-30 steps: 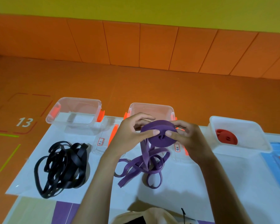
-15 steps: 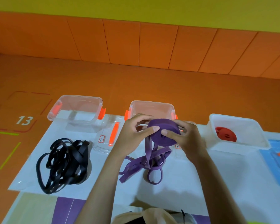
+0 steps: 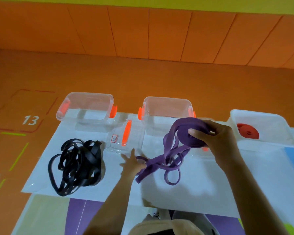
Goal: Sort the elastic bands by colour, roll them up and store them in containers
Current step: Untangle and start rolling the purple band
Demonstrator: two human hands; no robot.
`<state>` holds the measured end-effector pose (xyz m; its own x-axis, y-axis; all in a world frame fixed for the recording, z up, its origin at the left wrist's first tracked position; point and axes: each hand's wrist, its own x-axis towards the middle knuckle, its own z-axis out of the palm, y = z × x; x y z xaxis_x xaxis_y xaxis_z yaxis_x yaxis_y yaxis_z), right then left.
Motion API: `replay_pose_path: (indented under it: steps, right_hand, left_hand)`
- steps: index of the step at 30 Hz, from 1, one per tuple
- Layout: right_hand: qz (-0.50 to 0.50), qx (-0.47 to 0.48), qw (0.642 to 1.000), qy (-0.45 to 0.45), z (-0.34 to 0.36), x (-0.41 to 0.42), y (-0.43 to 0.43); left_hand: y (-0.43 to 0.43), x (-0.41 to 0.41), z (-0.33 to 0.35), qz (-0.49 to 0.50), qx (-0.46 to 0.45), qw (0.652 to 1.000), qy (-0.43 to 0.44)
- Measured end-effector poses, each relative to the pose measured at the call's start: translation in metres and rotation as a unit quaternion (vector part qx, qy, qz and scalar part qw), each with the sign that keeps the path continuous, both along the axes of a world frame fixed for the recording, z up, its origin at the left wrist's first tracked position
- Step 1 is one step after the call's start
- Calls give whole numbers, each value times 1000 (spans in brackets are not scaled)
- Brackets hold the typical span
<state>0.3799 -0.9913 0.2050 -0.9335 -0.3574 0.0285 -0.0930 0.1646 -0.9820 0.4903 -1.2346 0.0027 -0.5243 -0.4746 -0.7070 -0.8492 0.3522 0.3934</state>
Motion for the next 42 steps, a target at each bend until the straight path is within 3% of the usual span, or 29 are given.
replay_pose_path:
  steps: [3,6,13,21,28,37,42]
  right_hand:
    - [-6,-8,1000,-21,-1,2,0]
    - [-7,0,999,-38,-3,2,-2]
    - [-1,6,999,-39,-8,-1,-11]
    - [5,12,999,-45,-6,-9,-20]
    - [37,22,998,-36,1,-13,-19]
    - [104,3,994,-31,14,-25,-20]
    - [121,14,993,-5,15,-34,-25]
  left_hand:
    - [3,11,-18,-9,-37,998,-56]
    - [12,15,-29,35,-90,995,29]
    - [15,17,-18,95,-112,972,183]
    - [3,9,21,131,-9,931,341]
    - [3,-7,37,130,146,917,349]
    - [17,-37,47,186,202,868,413]
    - [15,-45,38,204,194,886,370]
